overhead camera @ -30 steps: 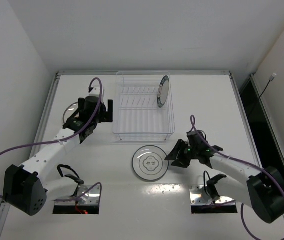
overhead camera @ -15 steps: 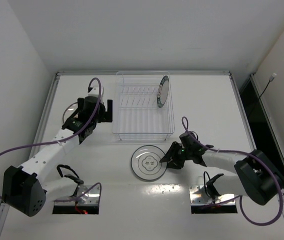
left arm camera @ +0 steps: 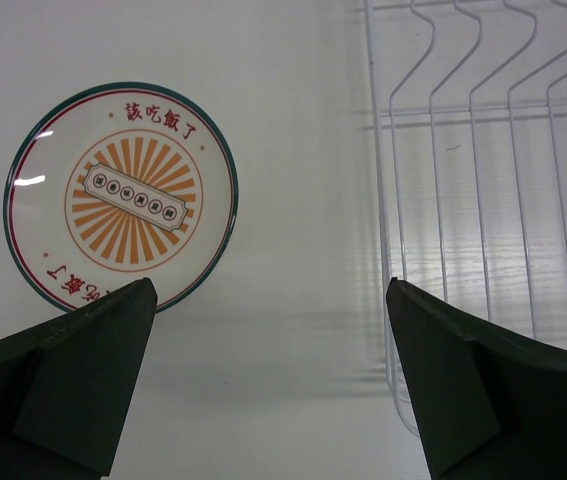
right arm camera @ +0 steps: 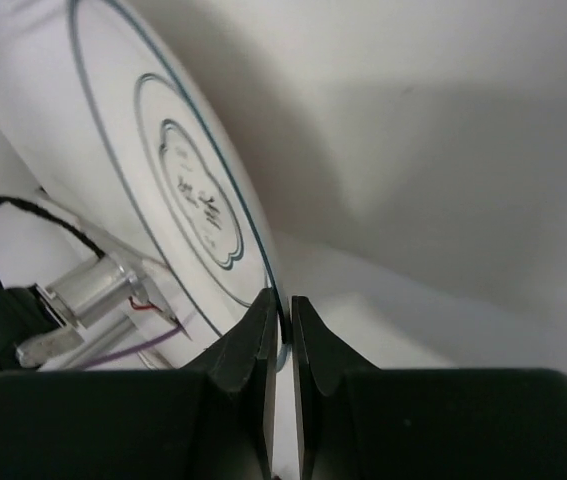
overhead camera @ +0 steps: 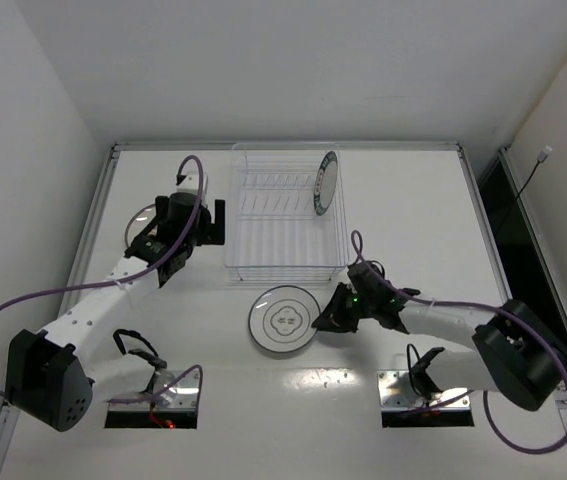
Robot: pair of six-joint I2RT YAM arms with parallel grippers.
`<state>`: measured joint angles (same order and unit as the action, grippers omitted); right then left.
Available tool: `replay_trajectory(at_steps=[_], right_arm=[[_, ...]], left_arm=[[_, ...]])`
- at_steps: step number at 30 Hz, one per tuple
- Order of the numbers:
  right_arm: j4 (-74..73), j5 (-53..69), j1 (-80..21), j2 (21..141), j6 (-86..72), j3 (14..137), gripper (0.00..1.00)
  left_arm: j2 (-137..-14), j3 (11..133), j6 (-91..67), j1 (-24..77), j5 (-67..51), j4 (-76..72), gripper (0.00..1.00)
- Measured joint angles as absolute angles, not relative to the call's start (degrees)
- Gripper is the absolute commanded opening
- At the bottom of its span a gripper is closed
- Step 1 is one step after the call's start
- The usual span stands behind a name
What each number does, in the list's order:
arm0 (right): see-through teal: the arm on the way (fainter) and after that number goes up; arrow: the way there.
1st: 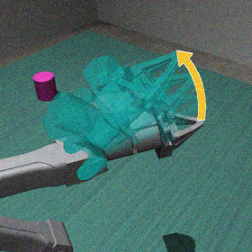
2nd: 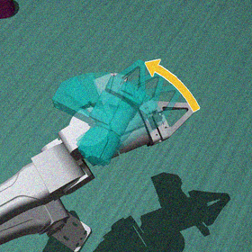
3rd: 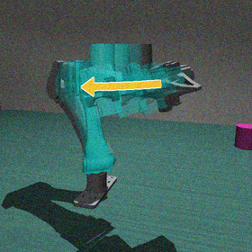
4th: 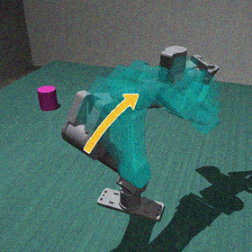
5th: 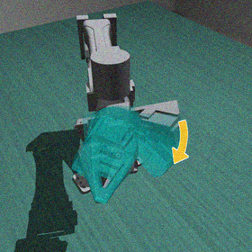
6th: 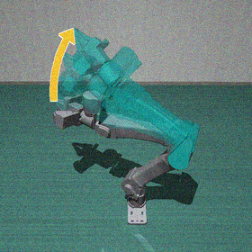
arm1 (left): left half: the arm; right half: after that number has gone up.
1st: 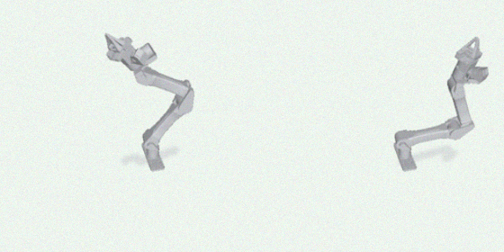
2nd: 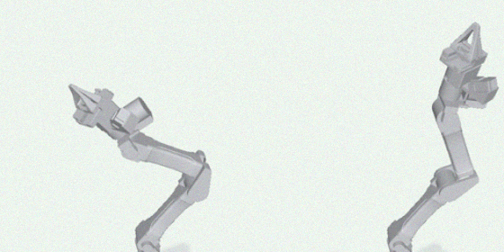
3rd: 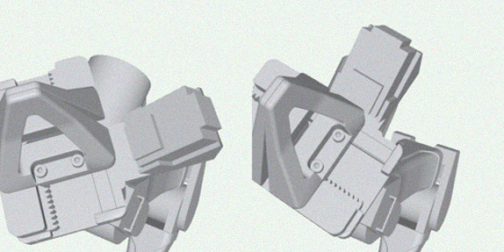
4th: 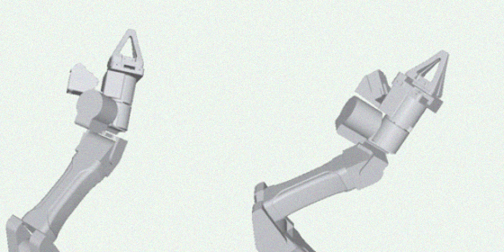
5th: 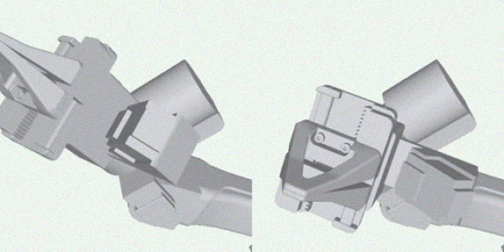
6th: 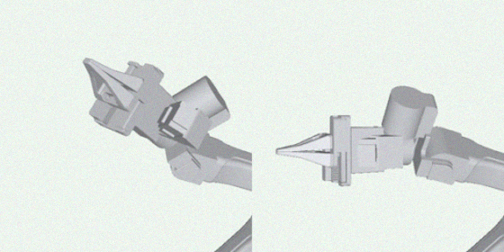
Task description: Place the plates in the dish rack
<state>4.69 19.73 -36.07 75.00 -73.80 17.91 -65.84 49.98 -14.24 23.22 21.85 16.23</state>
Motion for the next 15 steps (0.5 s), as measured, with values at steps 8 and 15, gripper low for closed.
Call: replay_trajectory(at_steps=[8, 15], right_arm=[[-16.03, 13.28, -47.44, 56.34, -70.83, 25.04, 0.0], [-39.0, -2.5, -49.65, 46.63, -62.57, 49.47, 0.0]], left_arm=[[-65.89, 49.98, -14.24, 23.22, 21.93, 16.23, 1.0], [-66.17, 49.98, -14.46, 23.22, 22.11, 16.19, 1.0]])
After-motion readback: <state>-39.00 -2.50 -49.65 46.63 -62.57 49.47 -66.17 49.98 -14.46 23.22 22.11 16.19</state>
